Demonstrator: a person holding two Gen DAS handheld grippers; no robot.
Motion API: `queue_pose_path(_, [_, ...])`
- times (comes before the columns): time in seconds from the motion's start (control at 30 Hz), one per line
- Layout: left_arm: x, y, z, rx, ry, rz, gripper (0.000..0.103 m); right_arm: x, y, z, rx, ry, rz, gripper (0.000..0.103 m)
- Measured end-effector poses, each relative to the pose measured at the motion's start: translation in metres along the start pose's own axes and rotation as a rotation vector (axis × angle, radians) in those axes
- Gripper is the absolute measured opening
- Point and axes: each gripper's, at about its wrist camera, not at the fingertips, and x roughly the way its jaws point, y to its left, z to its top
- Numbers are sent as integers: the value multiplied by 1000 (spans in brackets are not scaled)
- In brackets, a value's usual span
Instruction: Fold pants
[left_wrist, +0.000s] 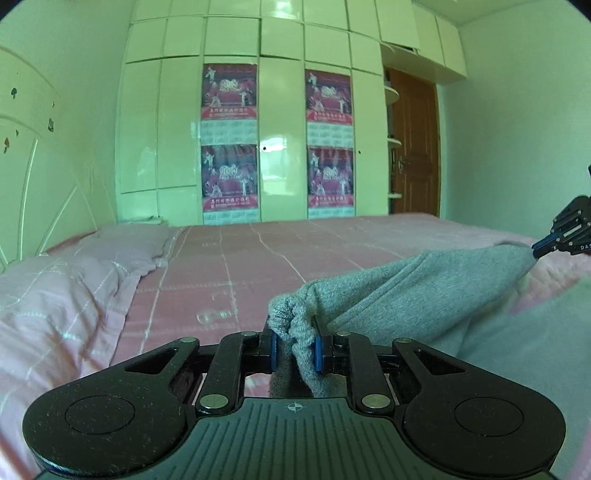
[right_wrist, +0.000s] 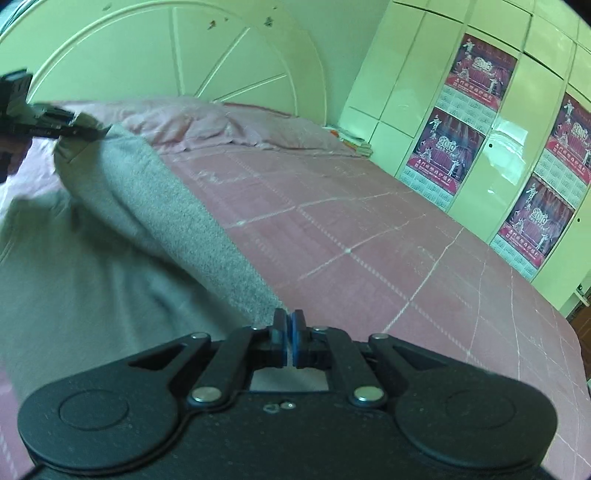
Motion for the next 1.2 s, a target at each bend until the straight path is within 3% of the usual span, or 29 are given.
queue_pose_path(0.03, [-9, -6, -8, -39, 26, 12, 24, -5, 13, -12, 0, 6, -14, 10])
queue_pose_path(0.13, [-32, -26, -35, -134, 132, 121, 59, -23, 34, -39, 72, -20, -34, 54])
queue_pose_path(0.17, [-40, -30, -40, -183, 134, 147, 71, -30, 41, -46, 111, -33, -46, 57])
queue_pose_path(0.33, [-70, -53, -62, -413, 202, 279, 73, -50, 47, -71, 357, -57, -24, 52])
queue_pose_path(0.47, [-98, -71, -79, -642, 157, 327, 73, -58, 38, -87, 573, -92, -23, 50])
queue_pose_path(0.57, [-110, -88, -82, -743, 93, 274, 73, -56, 23, -101, 735, -110, -15, 50])
queue_pose_path(0.7, [-95, -88, -83, -913, 9, 173, 73, -33, -1, -122, 985, -116, 19, 50])
queue_pose_path(0.83, [-61, -74, -90, -1058, 20, 154, 73, 2, -16, -140, 1147, -93, 13, 49])
queue_pose_path(1.0, [-39, -64, -97, -1120, 22, 150, 72, 37, -34, -163, 1360, -80, 27, 48])
queue_pose_path(1.03, [-35, -63, -97, -1118, 26, 149, 69, 44, -38, -167, 1405, -81, 42, 47])
queue_pose_path(1.07, [-33, -62, -98, -1117, 29, 143, 54, 49, -40, -169, 1421, -85, 52, 46])
queue_pose_path(1.1, [-30, -62, -100, -1119, 36, 141, 45, 53, -42, -169, 1428, -89, 65, 45])
queue_pose_path(1.13, [-26, -60, -101, -1120, 46, 140, 36, 57, -44, -169, 1436, -91, 83, 38])
queue_pose_path(1.2, [-17, -58, -101, -1105, 58, 122, 24, 67, -50, -169, 1450, -62, 102, 12])
